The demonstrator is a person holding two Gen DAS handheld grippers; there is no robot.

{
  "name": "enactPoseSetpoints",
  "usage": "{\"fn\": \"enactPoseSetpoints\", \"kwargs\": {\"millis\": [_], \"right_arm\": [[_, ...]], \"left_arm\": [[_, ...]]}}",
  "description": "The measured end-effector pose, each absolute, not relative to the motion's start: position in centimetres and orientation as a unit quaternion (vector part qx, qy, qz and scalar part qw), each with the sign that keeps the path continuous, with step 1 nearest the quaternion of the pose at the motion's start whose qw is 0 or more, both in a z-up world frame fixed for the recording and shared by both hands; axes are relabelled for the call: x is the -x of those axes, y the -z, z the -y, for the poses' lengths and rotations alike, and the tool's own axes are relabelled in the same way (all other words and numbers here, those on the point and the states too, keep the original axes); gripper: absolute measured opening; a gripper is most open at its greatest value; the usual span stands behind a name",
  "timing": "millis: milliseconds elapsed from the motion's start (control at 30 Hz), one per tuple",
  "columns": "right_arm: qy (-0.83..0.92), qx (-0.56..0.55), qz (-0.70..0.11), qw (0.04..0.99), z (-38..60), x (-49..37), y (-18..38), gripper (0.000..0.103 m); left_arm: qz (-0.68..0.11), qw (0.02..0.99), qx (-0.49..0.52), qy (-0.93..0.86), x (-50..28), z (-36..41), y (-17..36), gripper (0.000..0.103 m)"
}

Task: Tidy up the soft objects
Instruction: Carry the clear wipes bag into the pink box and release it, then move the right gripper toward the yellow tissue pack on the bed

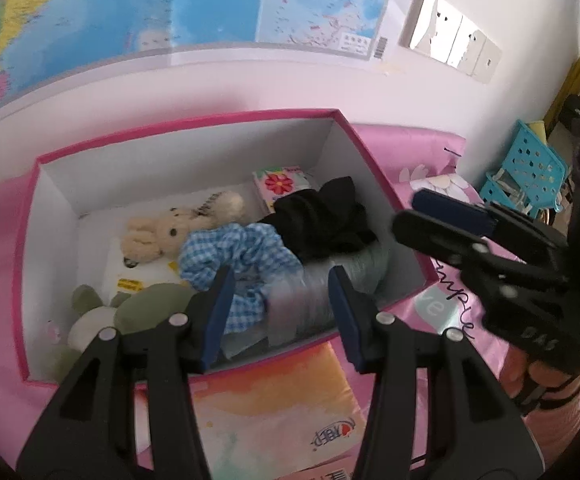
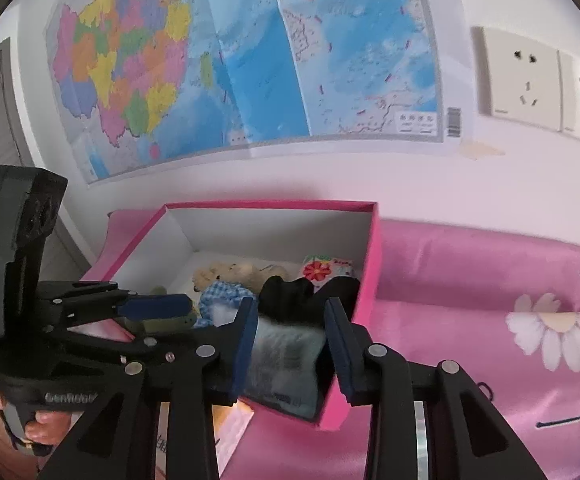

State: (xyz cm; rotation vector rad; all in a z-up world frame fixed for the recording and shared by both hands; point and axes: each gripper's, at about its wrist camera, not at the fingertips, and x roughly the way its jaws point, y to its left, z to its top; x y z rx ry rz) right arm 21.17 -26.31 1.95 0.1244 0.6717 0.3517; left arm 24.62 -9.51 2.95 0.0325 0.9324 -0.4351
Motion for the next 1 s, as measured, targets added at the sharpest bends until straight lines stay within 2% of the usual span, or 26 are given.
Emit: {"fn": "enactPoseSetpoints", "kwargs": {"millis": [267,433,500,700,1000], "right_arm": [[-0.224,-0.096,-0.306,0.920,27.1,-16.7,-3.3,0.036],[-0.277,-0.106,-0.299,0.907,26.8,-12.8,-3.8,0.040],[-0.296,-0.109,-0.301,0.900,26.4,-11.5,-3.7,0.044],[-0.336,-0.111,-0.330,0.875,24.7,-8.0,-1.7,0.044],[-0.386,-0.105,-0.419,0.815,20.5,-4.5,4.3,0.044]], "left_arm": [[-0.392,0.890,-0.023,0.230,-19.5,7.2,-5.2,0.051],[-0.358,0.898,-0.035,0.253,-15.0,5.3,-6.2,0.056],[-0.359,0.897,-0.037,0.256,-13.5,4.4,-6.0,0.056],[-0.376,0.894,-0.039,0.239,-10.2,1.4,-3.7,0.056],[-0.434,0.872,-0.028,0.225,-7.8,-0.8,1.3,0.056]]}}
